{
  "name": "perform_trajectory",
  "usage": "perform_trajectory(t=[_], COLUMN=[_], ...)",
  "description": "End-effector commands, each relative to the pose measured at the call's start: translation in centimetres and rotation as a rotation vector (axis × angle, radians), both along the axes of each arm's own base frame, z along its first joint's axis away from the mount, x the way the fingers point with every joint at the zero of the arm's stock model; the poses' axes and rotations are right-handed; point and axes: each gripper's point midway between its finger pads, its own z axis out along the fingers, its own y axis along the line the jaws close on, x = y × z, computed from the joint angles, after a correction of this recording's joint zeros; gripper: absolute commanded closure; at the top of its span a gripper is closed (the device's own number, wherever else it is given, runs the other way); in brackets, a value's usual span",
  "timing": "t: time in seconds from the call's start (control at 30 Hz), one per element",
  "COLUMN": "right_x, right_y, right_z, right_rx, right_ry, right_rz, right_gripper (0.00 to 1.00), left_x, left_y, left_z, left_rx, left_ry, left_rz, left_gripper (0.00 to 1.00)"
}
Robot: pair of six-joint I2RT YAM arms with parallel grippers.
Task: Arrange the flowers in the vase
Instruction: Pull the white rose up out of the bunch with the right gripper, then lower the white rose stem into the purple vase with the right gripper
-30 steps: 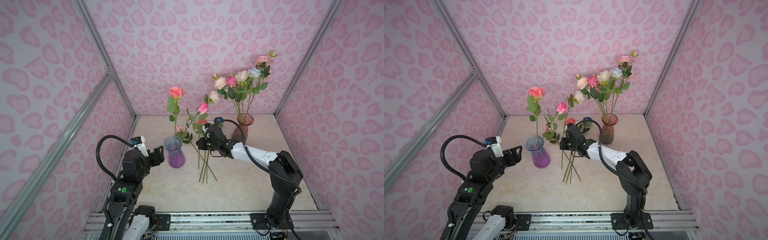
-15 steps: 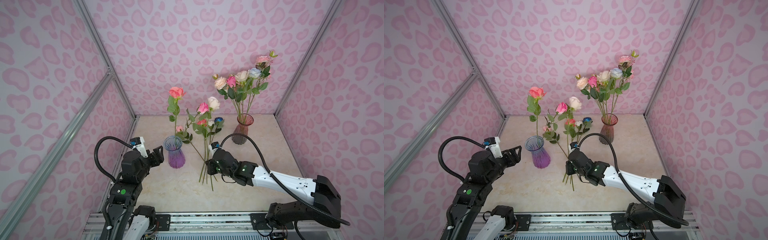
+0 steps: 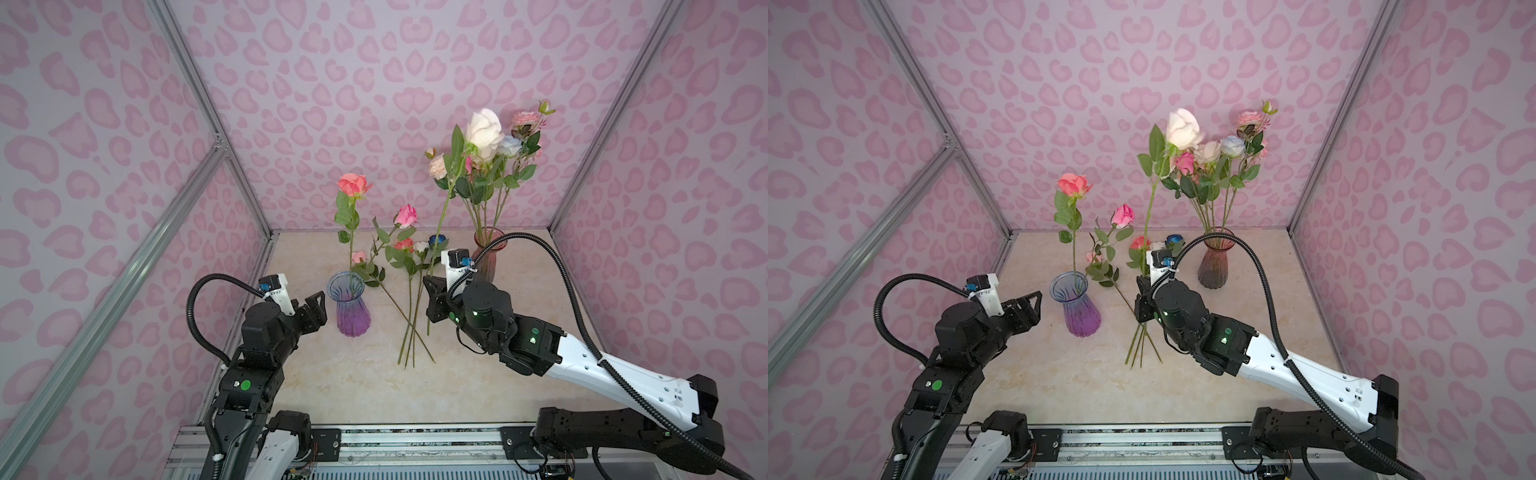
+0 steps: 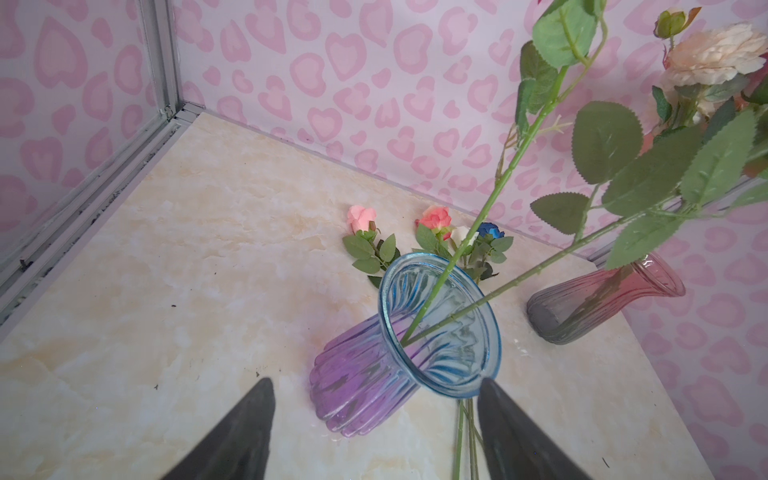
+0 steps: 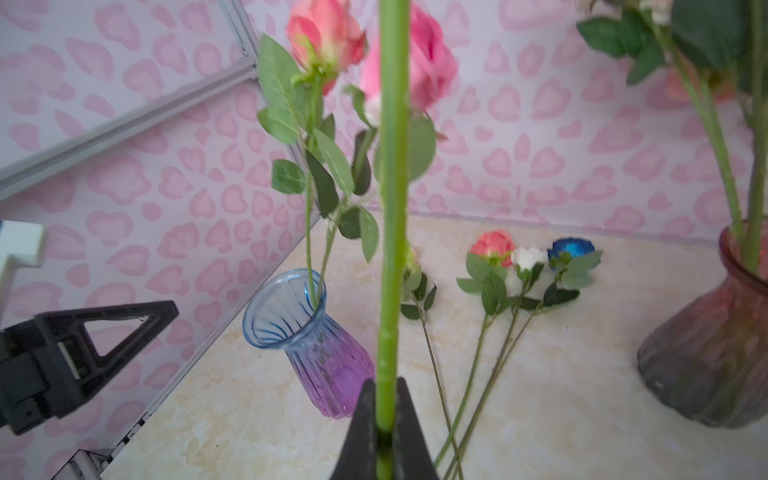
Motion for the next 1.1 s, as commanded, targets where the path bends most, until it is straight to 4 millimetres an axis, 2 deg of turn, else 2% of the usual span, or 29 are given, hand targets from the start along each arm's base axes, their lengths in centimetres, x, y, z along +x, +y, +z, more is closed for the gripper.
perform_trajectory(t=[0.0,0.13,0.27,0.3,0.33,0.6,0.77,0.87,1.07], right_x=[0.0,-0.1,0.9,1.4,1.8,5.1,7.3,8.4,9.2], right_y=[1.1,4.8,9.3,10.2,11.1,17.0,19.5,20.9,22.1], right_z=[4.4,7.3,8.2,7.6,8.6,7.4,4.9,2.6,-2.0], right_rx=[-0.052,-0.037,-0.053,-0.068,-0.053,0.014,0.057,0.042,0.001], right_ry=[-0.195,-0.278,-0.374,-0.389,-0.419,-0.444,-0.395,-0.361,-0.284], right_rz=[0.007,0.092,0.149,0.155,0.155,0.222,0.265,0.272,0.286], right_gripper=[1.00,1.00,1.00,1.00,1.00,1.00,1.00,1.00,1.00], left_x=[0.2,0.2,0.1,0.1,0.1,0.7,0.7,0.7,0.7], left_y=[0.3,0.5,0.9,1.0,1.2,2.0,2.0,1.9,2.0], left_z=[0.9,0.9,0.9,0.8,0.6,-0.6,-0.6,-0.7,-0.6], left_rx=[0.011,0.013,0.019,0.023,0.028,0.038,0.036,0.034,0.037], left_ry=[-0.038,-0.036,-0.041,-0.038,-0.030,0.034,0.035,0.034,0.034], left_rz=[0.016,0.024,0.043,0.050,0.062,0.114,0.116,0.115,0.114], left_gripper=[0.22,0.22,0.22,0.22,0.22,0.22,0.22,0.22,0.22])
